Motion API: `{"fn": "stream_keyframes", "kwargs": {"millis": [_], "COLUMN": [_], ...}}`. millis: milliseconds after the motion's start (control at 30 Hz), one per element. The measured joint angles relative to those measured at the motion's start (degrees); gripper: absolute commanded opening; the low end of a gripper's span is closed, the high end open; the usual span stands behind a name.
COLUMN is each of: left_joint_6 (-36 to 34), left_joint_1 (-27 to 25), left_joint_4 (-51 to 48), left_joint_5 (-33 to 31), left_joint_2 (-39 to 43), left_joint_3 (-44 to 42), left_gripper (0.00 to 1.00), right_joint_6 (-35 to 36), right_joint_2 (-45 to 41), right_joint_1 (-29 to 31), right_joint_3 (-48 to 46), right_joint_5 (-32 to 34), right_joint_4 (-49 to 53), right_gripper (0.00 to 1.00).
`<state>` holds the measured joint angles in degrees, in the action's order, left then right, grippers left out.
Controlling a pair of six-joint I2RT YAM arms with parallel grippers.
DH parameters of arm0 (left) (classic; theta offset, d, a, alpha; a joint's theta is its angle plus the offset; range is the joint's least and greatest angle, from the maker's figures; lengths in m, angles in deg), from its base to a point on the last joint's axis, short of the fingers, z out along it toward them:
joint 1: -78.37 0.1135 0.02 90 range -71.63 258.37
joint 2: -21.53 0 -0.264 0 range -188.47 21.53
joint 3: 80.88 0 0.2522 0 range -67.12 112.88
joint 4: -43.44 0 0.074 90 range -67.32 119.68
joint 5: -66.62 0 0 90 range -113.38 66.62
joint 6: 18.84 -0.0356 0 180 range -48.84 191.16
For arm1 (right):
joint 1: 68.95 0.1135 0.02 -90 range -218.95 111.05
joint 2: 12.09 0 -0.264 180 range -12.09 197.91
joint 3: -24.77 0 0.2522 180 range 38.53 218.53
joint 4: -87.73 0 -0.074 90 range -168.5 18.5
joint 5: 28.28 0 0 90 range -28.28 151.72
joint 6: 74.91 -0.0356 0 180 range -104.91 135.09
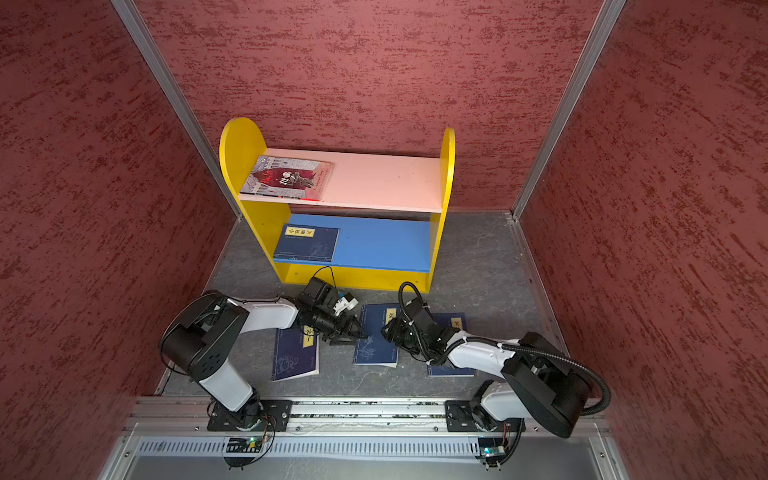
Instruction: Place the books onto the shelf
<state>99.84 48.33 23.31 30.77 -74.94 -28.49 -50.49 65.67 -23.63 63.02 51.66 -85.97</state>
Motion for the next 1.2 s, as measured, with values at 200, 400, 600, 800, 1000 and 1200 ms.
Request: {"fn": "stream_keyframes", "kwargs": {"millis": [200,400,600,800,1000,1200], "left_joint_6": [1.14,3.08,5.92,7.78,7.85,6.64], "left_joint_1": [2.29,3.19,3.17,3.15,3.65,3.91], "left_joint_4": [1.44,3.39,6.03,7.72,7.19,5.03], "left_joint_5": [-0.09,0.02,1.53,3.19,4.07,4.28], "left_joint_2": [1.29,2.29,2.29,2.29,2.54,4.5], "left_joint_3": [-1.29,-2.03,-2.32,-2.32,-2.29,-2.21], "left_gripper": [0.72,0.72,0.72,0.72,0.71,0.71], "right_joint_6": [0.09,1.2,2.05,2.4,3.04,3.61], "right_joint_2": [1.14,2.51,3.96,4.92,5.9,6.29], "right_joint_1": [0.0,0.0,-0.02,-0.04,-0.07,-0.07], "right_joint_3": [0.76,3.15,4.63,5.03,5.92,7.21], "right_joint_5": [-0.04,0.0,0.07,0.04,0.22,0.46], "right_joint_4": [-0.33,2.32,3.23,3.02,3.28,4.5], "right_gripper": [0.63,0.63,0.62,0.62,0.62,0.62]}}
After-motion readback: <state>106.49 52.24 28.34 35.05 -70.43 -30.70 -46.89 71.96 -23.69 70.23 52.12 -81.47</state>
